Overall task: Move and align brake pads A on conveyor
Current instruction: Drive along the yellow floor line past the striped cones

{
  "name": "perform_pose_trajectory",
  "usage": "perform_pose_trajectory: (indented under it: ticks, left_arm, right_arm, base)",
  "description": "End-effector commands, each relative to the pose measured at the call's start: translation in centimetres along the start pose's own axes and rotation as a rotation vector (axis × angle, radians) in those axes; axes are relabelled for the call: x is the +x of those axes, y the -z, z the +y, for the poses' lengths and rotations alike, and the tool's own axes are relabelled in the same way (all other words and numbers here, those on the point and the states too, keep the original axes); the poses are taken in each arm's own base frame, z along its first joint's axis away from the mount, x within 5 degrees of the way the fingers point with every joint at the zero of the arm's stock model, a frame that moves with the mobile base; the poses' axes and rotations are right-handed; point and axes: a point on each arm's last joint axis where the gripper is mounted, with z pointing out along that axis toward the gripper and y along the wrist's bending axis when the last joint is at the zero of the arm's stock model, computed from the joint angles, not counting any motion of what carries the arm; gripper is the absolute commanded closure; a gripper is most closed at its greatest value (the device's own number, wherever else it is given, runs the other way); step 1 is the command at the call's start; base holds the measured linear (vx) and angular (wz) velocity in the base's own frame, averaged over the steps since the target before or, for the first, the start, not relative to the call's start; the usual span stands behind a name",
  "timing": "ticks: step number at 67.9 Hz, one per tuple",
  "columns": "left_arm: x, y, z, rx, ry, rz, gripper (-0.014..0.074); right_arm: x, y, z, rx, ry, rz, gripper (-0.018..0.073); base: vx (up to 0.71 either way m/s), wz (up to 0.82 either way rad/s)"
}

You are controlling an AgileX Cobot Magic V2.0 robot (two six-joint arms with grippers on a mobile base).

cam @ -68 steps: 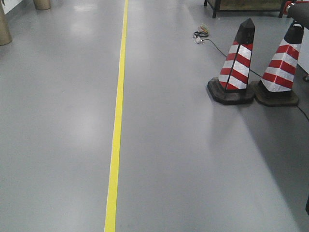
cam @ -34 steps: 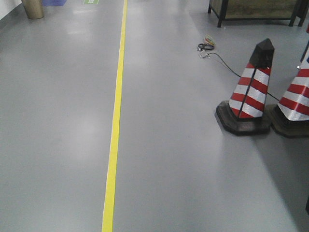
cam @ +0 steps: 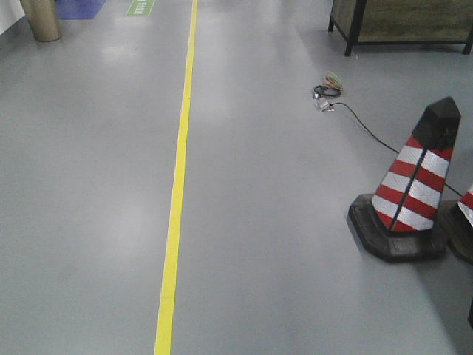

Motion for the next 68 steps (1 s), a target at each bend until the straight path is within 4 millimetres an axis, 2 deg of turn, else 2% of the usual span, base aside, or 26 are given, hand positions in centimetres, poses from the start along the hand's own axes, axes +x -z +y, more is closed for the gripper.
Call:
perform_pose_trajectory:
  ticks: [1,49,68]
  left_arm:
    - [-1.67,0.40,-0.15,0.011,0.005,-0.118,0.0603]
    - [-1.68,0.40,-0.15,0.011,0.005,-0.119,0.0603]
    - [-1.67,0.40,-0.15,0.011,0.005,-0.118,0.0603]
  right_arm:
    - [-1.76,0.45,-0.20,0.023,0.004,-0.119,0.0567]
    - [-1.76,0.45,-0.20,0.023,0.004,-0.119,0.0567]
    - [-1.76,0.45,-0.20,0.023,0.004,-0.119,0.0567]
  base:
    - [0.65,0.01]
    - [0.59,-0.03]
    - [0.43,-0.32]
